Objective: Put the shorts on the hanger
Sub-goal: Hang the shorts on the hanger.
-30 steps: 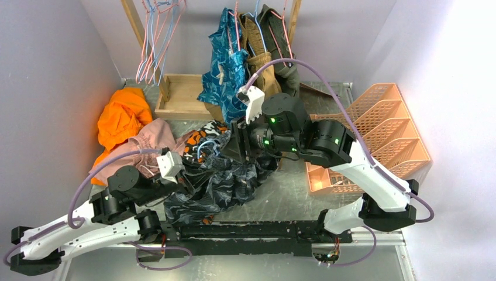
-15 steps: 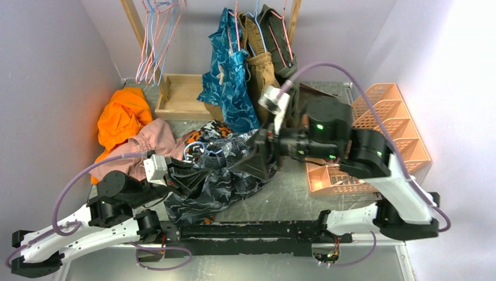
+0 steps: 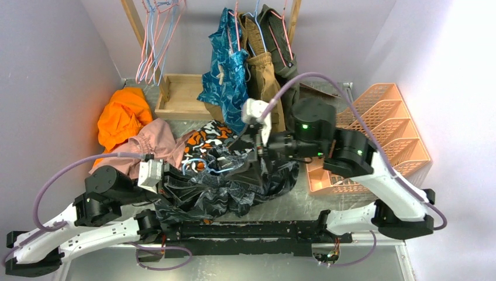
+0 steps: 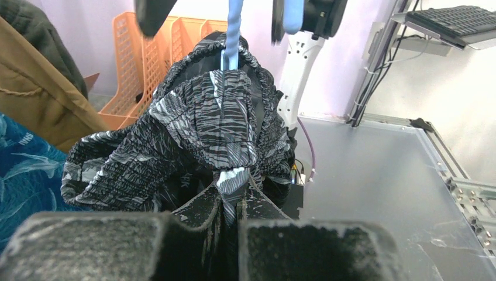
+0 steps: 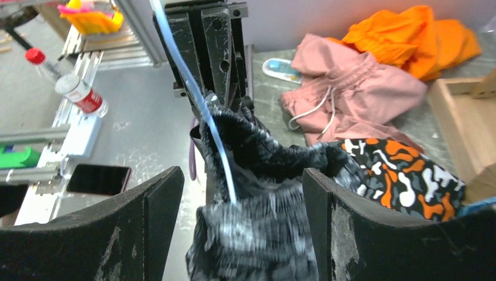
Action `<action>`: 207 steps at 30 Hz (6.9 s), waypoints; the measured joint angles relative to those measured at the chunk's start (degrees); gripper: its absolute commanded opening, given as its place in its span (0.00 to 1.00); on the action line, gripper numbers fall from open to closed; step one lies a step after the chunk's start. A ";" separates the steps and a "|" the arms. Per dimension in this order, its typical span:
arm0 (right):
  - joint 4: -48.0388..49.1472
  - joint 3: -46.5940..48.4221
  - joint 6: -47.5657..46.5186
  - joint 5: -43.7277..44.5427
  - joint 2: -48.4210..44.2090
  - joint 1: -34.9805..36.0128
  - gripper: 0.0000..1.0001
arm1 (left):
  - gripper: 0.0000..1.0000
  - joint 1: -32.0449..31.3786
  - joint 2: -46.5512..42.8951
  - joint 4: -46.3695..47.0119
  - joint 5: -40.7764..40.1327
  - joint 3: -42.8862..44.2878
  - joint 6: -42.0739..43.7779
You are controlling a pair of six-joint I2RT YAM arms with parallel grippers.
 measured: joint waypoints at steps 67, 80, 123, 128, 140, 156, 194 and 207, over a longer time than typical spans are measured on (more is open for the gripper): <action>-5.64 8.31 11.74 35.45 0.46 0.00 0.65 | 0.07 0.00 -6.82 57.16 -24.33 -30.64 5.64; -6.38 4.94 12.85 37.18 4.22 0.00 0.66 | 0.07 0.00 -2.91 52.52 -25.16 -28.00 5.40; -16.41 12.26 8.59 7.37 15.06 6.01 0.42 | 0.07 -0.02 7.23 35.43 -21.97 -14.38 3.06; -16.44 12.28 6.99 8.41 12.70 7.15 0.67 | 0.07 -0.02 5.33 35.93 -20.68 -15.41 2.97; -6.56 12.39 3.93 10.34 -4.07 7.19 0.68 | 0.07 -0.02 -1.07 27.74 -6.08 -14.95 1.11; -6.75 4.35 2.71 7.89 5.51 7.19 0.54 | 0.07 -0.02 7.76 9.25 5.38 -3.80 0.42; 15.23 -20.55 6.95 12.35 -14.45 7.23 0.00 | 0.07 -0.26 -3.56 -2.21 -10.54 -1.09 -1.66; 22.82 -24.76 8.90 16.28 -20.24 7.23 0.00 | 0.74 -0.26 -5.22 -8.81 -22.29 4.39 -1.57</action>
